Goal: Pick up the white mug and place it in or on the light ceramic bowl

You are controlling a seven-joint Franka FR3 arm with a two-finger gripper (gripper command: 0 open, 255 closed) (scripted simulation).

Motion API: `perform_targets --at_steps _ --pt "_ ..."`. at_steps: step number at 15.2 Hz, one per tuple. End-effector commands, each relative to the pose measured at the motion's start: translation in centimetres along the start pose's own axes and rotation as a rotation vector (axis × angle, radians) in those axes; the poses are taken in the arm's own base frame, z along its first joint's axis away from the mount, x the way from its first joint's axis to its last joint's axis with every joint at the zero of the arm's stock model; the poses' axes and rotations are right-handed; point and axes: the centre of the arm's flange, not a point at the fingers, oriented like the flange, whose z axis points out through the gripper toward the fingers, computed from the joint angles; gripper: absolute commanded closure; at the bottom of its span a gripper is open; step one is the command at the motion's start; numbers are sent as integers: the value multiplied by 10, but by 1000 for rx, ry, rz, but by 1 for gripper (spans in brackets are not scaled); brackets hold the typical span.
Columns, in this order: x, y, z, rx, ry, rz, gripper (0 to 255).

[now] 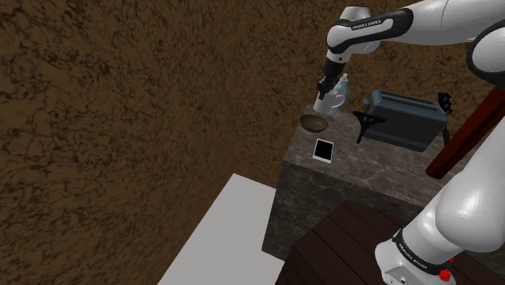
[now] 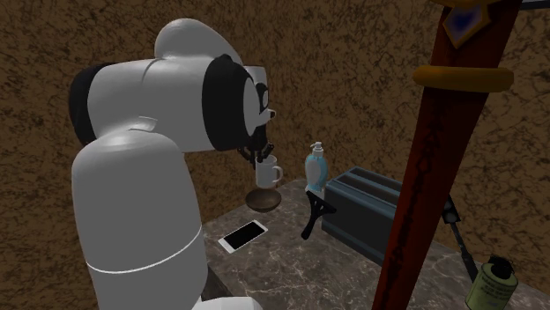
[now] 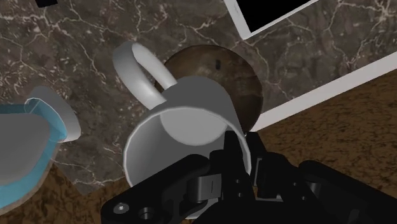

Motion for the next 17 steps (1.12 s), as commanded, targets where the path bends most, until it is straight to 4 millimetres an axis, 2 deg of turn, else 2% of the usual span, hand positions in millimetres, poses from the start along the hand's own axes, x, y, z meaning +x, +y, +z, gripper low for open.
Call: perform_targets --at_steps 1,11,17 --pt "-1 0 11 0 0 0 255" --pt "-5 -1 65 0 0 0 255" --pt "-5 -1 65 0 0 0 255"
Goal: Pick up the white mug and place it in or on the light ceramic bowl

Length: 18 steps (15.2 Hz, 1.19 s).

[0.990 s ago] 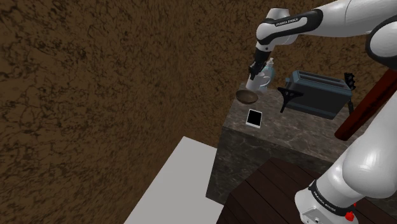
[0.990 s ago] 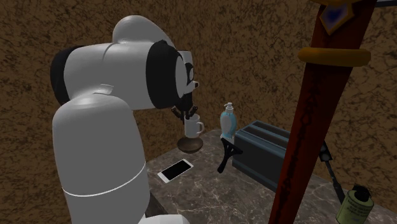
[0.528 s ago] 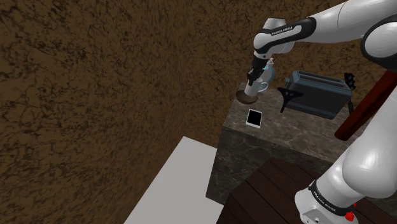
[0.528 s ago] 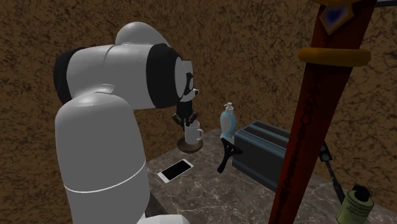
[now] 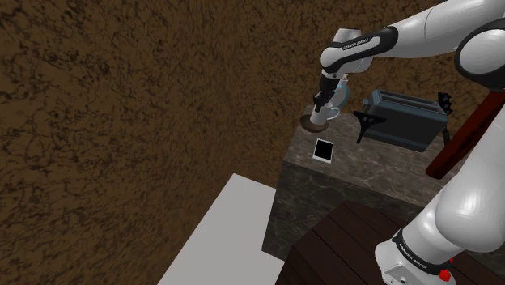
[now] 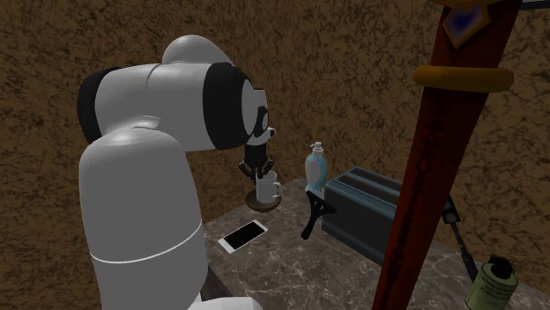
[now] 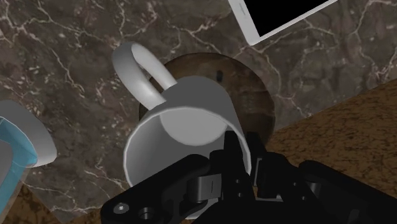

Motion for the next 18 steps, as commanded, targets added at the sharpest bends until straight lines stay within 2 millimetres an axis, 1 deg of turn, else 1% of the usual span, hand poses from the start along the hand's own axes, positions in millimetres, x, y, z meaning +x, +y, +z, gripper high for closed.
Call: perform_targets --at_steps 1,2,7,10,11,18 --pt "0 0 0 0 0 0 255" --pt "0 0 0 0 0 0 0" --pt "0 0 0 0 0 0 0" --pt "0 0 -40 0 0 0 0" --pt "0 0 -50 0 0 0 0" --pt "0 0 -50 0 0 0 0"
